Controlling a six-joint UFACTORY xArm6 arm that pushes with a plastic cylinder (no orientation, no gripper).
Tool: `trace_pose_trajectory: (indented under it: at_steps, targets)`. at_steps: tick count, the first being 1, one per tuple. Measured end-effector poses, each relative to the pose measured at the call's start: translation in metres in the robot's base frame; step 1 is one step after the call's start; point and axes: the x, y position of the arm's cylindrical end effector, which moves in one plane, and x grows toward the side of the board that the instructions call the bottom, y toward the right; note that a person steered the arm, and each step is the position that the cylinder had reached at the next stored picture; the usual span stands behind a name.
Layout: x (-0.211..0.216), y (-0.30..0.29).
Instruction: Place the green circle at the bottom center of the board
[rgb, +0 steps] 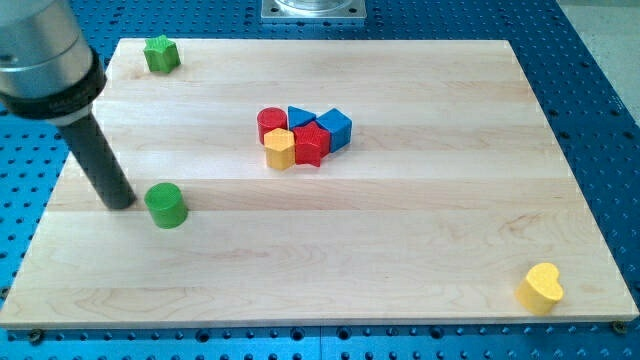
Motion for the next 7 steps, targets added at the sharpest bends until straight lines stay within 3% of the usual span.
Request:
trace_pose_trajectory:
  at_steps: [2,3,4,5,6,7]
  targets:
    - [0.044,0.133]
    - [0.018,0.128]
    - [0.036,0.081]
    - [0.079,0.092]
    - [0.085,0.148]
    - [0.045,0.158]
